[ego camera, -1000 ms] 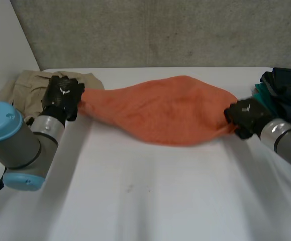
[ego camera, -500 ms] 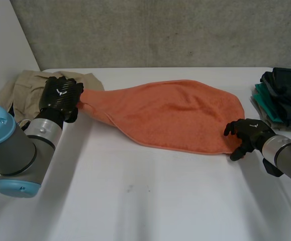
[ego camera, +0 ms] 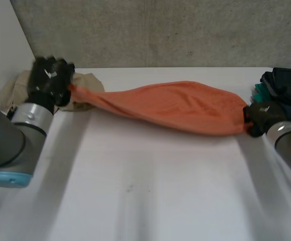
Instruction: Fold the laundry.
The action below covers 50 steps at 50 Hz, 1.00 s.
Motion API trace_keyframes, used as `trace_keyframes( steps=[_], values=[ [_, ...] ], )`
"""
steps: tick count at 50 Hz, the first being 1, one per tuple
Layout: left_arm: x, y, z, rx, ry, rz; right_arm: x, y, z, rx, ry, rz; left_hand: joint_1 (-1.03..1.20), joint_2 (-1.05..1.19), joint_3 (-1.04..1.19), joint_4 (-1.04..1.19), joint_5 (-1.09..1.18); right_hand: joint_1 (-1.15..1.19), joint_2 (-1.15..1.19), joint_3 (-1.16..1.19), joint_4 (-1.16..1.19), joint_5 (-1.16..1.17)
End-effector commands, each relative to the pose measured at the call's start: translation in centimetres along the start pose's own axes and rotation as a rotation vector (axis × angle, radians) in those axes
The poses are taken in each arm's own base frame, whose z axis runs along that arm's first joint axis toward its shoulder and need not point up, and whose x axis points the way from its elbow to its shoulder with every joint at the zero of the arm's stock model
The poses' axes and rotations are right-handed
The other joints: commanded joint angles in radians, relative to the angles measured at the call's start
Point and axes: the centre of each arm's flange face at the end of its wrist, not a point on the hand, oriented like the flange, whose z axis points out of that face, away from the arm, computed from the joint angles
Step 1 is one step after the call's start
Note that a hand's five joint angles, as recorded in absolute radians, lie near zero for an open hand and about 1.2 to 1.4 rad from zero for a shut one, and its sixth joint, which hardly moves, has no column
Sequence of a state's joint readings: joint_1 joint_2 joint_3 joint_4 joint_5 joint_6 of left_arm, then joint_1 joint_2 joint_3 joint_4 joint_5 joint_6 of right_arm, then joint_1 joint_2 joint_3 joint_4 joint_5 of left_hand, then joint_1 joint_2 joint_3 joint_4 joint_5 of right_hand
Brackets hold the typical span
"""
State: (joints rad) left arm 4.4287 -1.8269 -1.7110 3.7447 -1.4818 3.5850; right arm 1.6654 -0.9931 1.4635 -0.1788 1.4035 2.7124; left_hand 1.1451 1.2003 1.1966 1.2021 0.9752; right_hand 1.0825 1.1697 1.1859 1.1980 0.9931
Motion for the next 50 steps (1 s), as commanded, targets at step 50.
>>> trace_keyframes(
  steps=[50],
  values=[
    [-7.6, -8.9, 11.6, 0.405, -0.345, 0.201, 6.3, -22.0, -2.5, 0.707, 0.531, -0.257, 0.251, 0.196, 0.200, 0.194, 0.247, 0.314, 0.227, 0.210, 0.198, 0.229]
  ],
)
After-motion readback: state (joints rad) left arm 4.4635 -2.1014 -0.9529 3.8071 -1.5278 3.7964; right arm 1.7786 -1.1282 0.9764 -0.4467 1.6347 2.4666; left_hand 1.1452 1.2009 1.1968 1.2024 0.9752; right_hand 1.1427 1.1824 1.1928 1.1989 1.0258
